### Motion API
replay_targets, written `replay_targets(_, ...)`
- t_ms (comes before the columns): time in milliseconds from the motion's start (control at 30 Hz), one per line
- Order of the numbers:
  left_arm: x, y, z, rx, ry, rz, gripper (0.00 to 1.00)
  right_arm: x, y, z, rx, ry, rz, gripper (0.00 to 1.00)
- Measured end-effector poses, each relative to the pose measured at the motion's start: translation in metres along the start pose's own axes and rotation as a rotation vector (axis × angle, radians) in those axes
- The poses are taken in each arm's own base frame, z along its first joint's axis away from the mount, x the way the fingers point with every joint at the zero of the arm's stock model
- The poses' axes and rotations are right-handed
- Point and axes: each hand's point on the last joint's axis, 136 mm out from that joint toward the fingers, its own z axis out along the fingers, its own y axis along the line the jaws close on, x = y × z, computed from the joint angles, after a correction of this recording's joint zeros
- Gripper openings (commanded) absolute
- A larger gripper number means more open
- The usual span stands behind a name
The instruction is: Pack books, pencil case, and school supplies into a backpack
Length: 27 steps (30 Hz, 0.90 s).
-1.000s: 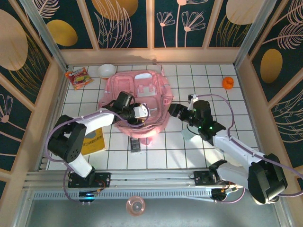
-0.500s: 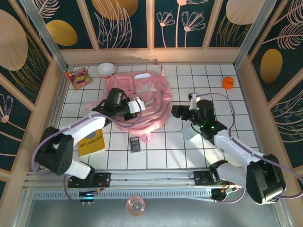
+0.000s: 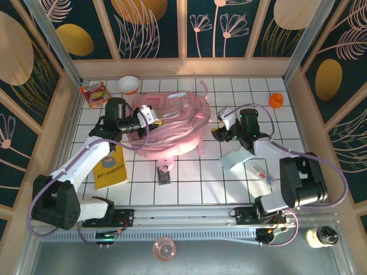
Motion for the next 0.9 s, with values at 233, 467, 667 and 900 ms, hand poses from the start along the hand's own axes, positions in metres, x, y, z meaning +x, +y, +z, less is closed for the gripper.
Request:
replay_targets(233, -0.011, 0.002, -0.003, 0.009, -0.034, 0.007, 0.0, 0.002, 0.005, 0.02, -0.105, -0.021, -0.092, 0.64)
replay_targets(467, -0.014, 0.001, -0.005, 0.018, -0.046, 0.01, 0.0, -0.024, 0.009, 0.02, -0.168, -0.125, -0.136, 0.56)
replay_targets(667, -0.016, 0.002, -0.007, 0.011, -0.049, 0.015, 0.0, -0.031, 0.008, 0.013, -0.209, -0.169, -0.131, 0.3)
replay_targets(900, -0.017, 0.003, -0.007, 0.007, -0.053, 0.013, 0.0, -0.031, 0.007, 0.007, -0.248, -0.188, -0.1, 0.0)
